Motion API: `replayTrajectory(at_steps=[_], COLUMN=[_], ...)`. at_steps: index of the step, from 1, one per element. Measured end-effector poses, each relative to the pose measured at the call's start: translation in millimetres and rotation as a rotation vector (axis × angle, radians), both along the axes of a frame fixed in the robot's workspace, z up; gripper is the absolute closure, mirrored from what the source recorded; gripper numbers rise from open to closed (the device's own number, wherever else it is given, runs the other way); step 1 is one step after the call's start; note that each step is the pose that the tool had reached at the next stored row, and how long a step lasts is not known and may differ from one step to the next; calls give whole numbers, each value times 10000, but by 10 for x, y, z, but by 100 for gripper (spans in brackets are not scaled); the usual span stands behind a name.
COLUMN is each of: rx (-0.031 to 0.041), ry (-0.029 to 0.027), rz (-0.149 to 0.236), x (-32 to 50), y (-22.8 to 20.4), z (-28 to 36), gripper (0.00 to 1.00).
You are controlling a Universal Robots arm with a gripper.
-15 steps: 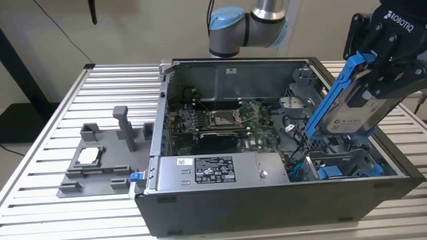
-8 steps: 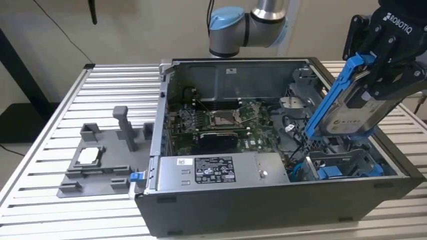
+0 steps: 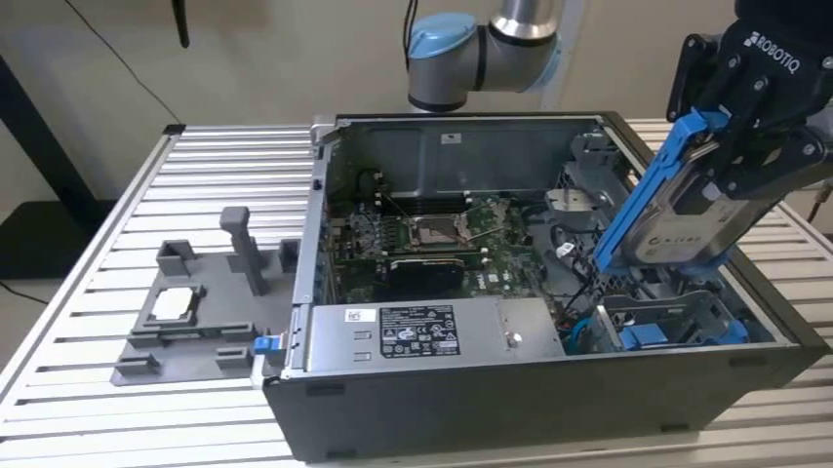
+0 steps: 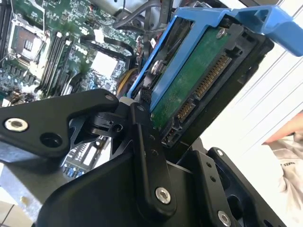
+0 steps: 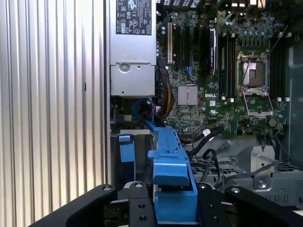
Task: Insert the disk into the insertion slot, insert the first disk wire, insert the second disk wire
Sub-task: 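Insert the disk into the insertion slot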
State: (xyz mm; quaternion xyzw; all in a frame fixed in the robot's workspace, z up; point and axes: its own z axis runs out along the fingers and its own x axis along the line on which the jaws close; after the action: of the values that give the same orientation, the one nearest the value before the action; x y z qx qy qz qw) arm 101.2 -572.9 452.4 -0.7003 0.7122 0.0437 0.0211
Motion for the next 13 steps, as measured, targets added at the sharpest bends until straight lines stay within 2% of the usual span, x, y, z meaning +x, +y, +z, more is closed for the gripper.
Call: replayTrajectory(at_steps=[8,9,12,13], rx=[52,70,210,226], ry=[0,0,0,0], rz=[0,1,0,1], x=[1,1,3,6], y=[-3,-4,-15,-21], z=[-46,-51,-80,-93], gripper=[67,67,67,67])
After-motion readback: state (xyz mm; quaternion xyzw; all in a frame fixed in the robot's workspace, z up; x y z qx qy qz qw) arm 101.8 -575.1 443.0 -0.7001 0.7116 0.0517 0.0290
